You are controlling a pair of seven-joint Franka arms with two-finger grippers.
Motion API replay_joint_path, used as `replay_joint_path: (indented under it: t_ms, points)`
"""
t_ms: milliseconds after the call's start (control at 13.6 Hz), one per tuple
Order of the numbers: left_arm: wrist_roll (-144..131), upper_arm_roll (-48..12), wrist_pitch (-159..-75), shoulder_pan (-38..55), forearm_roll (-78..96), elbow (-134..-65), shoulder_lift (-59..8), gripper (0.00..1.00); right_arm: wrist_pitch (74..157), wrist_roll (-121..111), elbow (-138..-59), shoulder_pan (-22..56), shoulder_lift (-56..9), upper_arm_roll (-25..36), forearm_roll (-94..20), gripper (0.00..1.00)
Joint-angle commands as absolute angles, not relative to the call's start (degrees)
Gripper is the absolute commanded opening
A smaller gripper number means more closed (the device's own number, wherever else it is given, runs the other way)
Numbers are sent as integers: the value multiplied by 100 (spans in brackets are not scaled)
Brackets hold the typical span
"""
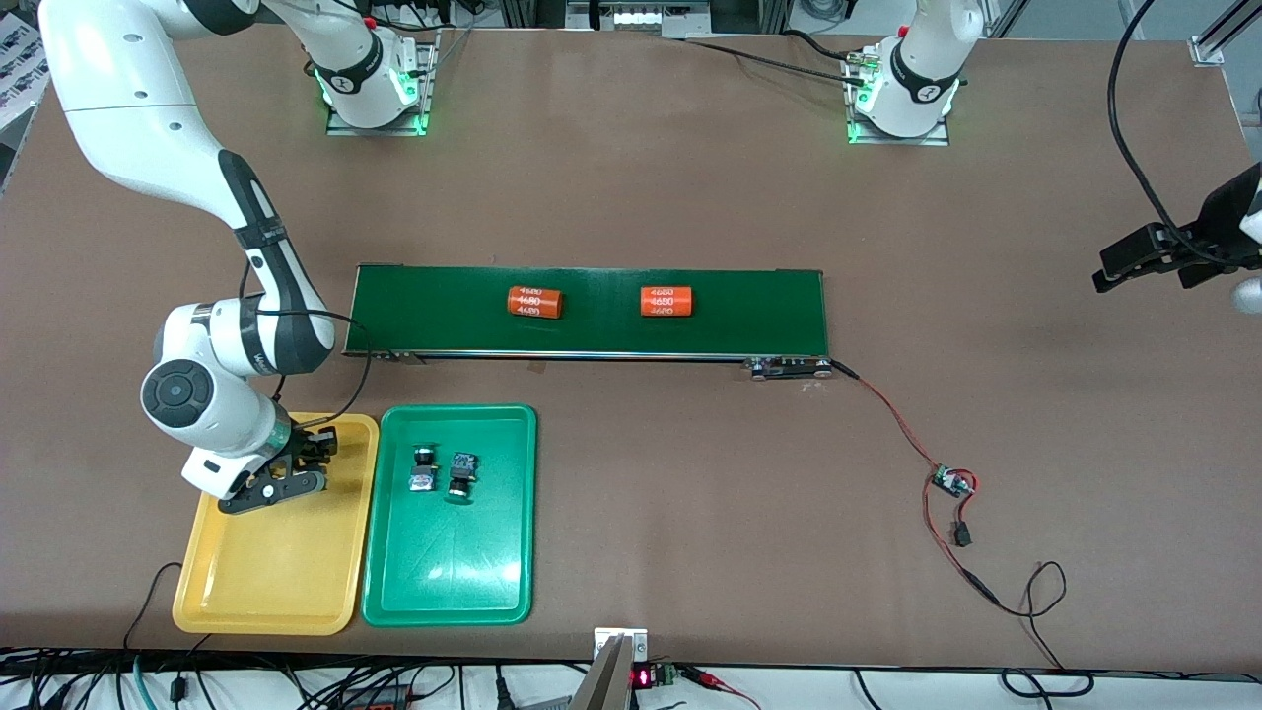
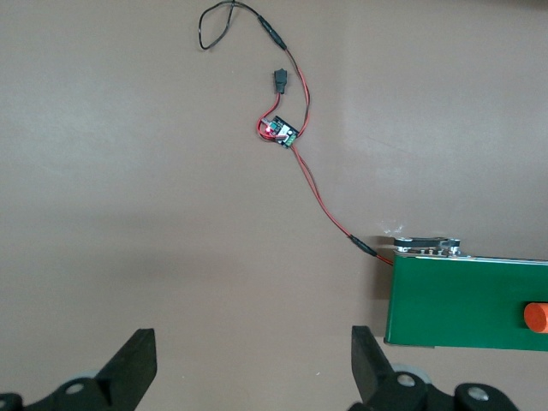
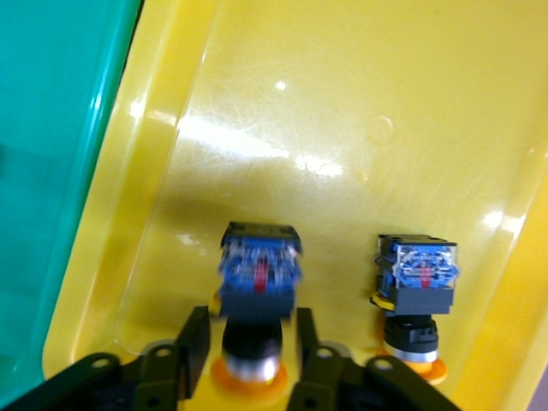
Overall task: Sort buttons by color to trays
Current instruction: 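Carry the yellow button over the yellow tray with the right gripper, then open the right gripper over the yellow tray and raise it away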
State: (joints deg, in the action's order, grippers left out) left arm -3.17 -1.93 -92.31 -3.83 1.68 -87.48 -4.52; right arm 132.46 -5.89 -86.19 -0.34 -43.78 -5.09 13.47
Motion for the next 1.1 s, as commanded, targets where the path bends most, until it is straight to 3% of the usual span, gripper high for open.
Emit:
replay_joint_path:
  t_ms: [0,221,809,1029]
  points:
    - [-431,-290,-9246,-369,53,-8939,-255,100,13368,-598,-8552,17,-4360,-510,1380,100]
    - [-431,-281,-9246,-422,53,-8930,-255,100,13211,-572,-8691,105,-3974,-510,1354,100]
    - [-176,-281,-9316,-431,62,-8938,-255,100,10032,-158,-8771,237,-1927,-536,730,100]
    - [-184,-281,-9334,-431,62,-8938,-255,100,9642,-211,-9270,202,-1049,-519,668,100]
